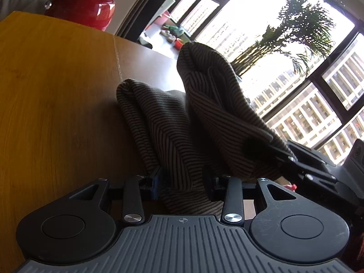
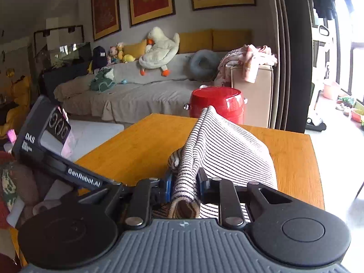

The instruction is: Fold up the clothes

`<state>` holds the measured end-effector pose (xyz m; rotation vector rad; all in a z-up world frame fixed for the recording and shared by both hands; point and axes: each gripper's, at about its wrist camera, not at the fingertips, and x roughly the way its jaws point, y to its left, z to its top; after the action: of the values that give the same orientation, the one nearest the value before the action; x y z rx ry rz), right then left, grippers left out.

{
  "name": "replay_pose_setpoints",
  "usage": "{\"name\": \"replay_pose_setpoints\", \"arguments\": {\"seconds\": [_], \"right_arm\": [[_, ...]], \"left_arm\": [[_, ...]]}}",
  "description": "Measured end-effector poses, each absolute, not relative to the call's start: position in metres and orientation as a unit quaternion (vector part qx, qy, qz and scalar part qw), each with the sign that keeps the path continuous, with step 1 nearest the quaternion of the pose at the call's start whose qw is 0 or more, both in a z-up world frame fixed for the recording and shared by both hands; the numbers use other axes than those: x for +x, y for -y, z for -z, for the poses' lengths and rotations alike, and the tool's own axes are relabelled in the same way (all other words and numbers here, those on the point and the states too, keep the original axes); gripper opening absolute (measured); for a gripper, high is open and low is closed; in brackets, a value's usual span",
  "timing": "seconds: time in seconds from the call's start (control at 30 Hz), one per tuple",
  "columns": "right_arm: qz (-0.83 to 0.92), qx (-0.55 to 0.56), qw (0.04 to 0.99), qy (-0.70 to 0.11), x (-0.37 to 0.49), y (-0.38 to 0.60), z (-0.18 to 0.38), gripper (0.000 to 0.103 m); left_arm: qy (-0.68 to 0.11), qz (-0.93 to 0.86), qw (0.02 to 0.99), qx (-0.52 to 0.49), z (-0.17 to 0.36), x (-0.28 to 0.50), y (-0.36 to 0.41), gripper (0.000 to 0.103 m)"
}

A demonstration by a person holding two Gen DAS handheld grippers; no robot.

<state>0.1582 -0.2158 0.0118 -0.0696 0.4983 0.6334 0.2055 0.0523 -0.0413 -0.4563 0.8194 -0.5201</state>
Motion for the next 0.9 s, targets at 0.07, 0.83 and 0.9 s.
{"name": "replay_pose_setpoints", "arguments": {"seconds": [0.07,0.83,0.9], "right_arm": [[-0.318,-0.057,0.912,-0.253,0.158,0.207,-0.003,0.020],[-0.338,-0.162,0.903,-0.208,0.113,0.177,0.017,0.054],[-0.332,-0.134,0.911,-0.206,0.109,0.193,0.014,0.062]], "left_arm": [[-0.380,0.226,0.874,-0.203,0.035,0.202,-0.058,0.042],[-0.385,0.249,0.877,-0.143,0.014,0.218,0.004,0.061],[-0.379,0.249,0.880,-0.140,0.016,0.220,0.006,0.054]]}}
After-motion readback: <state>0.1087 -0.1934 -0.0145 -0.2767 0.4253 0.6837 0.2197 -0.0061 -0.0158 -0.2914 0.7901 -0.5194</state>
